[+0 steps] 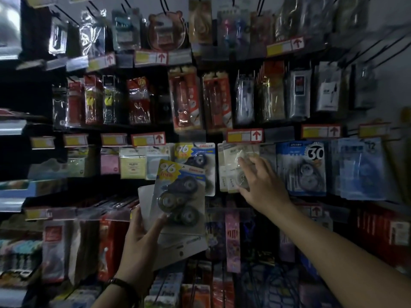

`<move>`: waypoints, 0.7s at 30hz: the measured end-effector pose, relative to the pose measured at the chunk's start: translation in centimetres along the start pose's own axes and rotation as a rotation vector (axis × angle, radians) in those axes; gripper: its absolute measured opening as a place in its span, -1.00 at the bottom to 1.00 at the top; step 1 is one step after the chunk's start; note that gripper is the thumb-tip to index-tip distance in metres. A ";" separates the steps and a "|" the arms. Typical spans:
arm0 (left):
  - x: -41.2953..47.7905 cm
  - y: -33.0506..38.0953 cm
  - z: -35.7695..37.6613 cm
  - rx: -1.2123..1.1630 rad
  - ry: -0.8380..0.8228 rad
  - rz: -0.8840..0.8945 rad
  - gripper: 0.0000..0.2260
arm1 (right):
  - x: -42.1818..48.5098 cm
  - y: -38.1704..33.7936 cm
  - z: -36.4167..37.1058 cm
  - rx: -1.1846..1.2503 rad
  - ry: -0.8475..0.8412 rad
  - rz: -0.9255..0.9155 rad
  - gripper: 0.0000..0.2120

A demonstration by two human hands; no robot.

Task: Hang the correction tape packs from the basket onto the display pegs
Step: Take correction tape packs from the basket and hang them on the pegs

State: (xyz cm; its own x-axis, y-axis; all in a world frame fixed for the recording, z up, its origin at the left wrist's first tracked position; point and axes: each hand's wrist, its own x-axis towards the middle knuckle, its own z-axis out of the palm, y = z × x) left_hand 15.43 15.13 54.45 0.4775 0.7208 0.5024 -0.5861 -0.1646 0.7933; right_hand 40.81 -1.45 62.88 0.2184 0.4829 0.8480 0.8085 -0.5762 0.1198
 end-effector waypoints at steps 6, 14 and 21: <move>0.3 -0.3 0.0 0.002 -0.010 -0.011 -0.67 | 0.5 -0.6 0.2 -0.018 0.000 -0.010 -0.14; 0.2 -0.7 0.6 0.002 -0.038 -0.027 -0.69 | 1.2 -2.2 -0.4 0.000 -0.093 0.044 -0.22; 0.5 -0.8 0.9 -0.001 -0.040 -0.039 -0.68 | 2.1 -2.8 0.5 -0.046 -0.163 0.096 -0.33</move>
State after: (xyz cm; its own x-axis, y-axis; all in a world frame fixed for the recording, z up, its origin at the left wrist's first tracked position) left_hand 16.68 15.02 54.37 0.5258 0.6990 0.4847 -0.5675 -0.1361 0.8120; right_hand 39.28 1.47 64.05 0.3822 0.5225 0.7622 0.7547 -0.6524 0.0688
